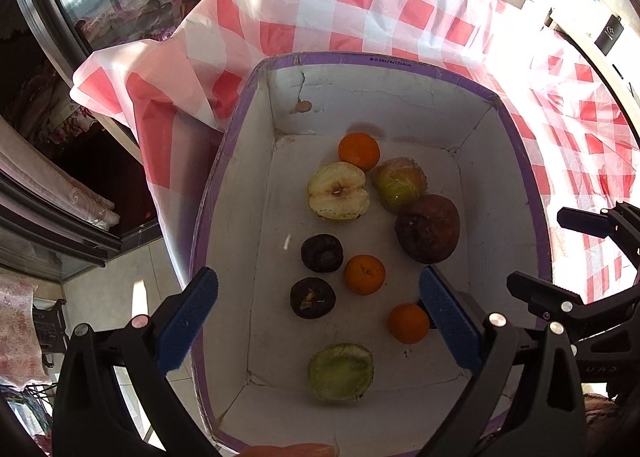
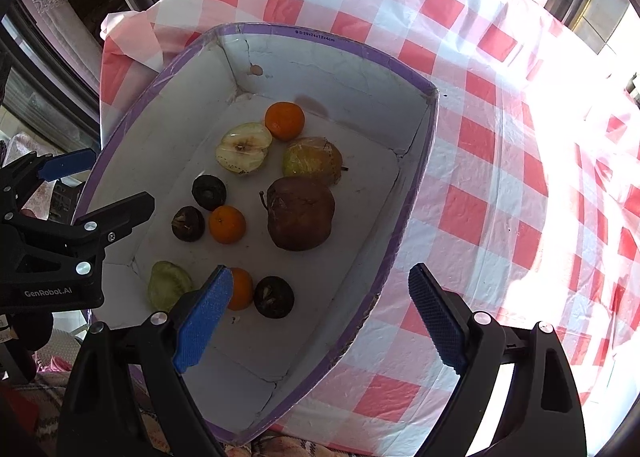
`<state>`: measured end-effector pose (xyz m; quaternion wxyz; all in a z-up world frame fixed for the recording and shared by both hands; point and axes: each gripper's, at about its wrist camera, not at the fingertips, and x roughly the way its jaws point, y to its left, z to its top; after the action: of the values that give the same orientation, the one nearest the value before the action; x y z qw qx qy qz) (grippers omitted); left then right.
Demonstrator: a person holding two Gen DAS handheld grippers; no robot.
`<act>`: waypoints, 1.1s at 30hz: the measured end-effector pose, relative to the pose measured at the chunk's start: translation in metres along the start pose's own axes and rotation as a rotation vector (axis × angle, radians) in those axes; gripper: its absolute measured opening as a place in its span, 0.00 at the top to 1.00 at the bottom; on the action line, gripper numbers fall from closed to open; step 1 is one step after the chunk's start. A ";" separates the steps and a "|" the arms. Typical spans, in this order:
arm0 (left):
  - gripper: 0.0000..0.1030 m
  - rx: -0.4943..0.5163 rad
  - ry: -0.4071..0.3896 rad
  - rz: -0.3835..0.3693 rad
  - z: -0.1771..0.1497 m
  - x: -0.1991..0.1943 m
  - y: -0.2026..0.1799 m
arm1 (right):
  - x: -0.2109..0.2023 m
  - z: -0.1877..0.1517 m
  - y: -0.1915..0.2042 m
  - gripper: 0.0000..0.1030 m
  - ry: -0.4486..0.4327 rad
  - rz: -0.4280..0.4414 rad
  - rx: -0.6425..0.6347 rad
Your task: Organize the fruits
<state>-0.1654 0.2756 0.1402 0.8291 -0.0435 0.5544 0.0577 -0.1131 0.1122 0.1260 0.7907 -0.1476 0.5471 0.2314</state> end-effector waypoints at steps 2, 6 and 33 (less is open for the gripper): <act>0.02 -0.002 0.001 0.000 0.000 0.001 0.000 | 0.000 0.000 0.000 0.16 0.000 0.000 -0.001; 0.02 -0.004 0.004 -0.001 0.000 0.001 0.002 | 0.000 -0.001 -0.001 0.16 0.000 0.002 -0.007; 0.02 -0.022 0.016 0.004 -0.003 0.003 0.007 | 0.000 -0.004 0.004 0.16 0.000 0.007 -0.048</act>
<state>-0.1682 0.2822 0.1366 0.8239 -0.0520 0.5606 0.0651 -0.1187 0.1136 0.1242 0.7861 -0.1645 0.5420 0.2473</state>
